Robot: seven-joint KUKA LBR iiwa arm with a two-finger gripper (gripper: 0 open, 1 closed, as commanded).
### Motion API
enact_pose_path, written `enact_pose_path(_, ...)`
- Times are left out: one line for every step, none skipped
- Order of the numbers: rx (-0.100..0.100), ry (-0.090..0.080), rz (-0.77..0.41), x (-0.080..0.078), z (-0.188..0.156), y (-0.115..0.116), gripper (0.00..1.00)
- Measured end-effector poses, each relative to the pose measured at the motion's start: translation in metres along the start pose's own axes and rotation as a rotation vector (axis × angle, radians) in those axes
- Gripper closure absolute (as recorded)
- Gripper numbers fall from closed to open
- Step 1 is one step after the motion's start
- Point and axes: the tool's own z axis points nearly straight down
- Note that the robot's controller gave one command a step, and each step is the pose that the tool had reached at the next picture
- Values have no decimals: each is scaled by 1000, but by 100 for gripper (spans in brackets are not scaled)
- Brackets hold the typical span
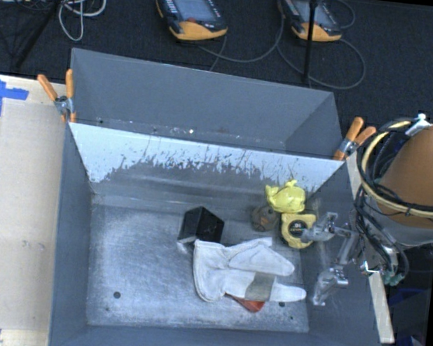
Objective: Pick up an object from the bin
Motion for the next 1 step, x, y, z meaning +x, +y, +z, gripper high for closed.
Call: enact_pose_path(1,-8,-4,-2,-4,1,0)
